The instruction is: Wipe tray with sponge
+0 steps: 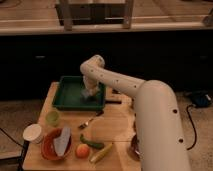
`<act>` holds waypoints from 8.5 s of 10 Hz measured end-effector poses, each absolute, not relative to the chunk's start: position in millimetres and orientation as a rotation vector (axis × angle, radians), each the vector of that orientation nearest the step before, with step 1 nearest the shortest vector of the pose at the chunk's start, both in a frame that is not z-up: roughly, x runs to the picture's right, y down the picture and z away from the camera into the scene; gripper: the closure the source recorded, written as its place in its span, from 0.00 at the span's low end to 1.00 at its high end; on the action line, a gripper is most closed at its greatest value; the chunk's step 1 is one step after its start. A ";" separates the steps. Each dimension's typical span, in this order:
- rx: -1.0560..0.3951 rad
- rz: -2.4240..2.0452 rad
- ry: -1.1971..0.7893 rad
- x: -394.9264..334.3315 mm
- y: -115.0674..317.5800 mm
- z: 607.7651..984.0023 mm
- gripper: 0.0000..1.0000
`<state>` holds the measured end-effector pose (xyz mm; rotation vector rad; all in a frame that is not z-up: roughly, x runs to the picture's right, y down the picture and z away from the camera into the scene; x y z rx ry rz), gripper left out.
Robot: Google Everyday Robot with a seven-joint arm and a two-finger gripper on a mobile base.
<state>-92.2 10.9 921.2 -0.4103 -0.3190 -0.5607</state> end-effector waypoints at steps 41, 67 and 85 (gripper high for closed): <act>-0.496 -0.728 -0.447 -105.2 63.0 913.1 1.00; -0.494 -0.629 -0.399 -62.2 18.9 944.8 1.00; -0.494 -0.715 -0.449 -80.9 26.1 939.7 1.00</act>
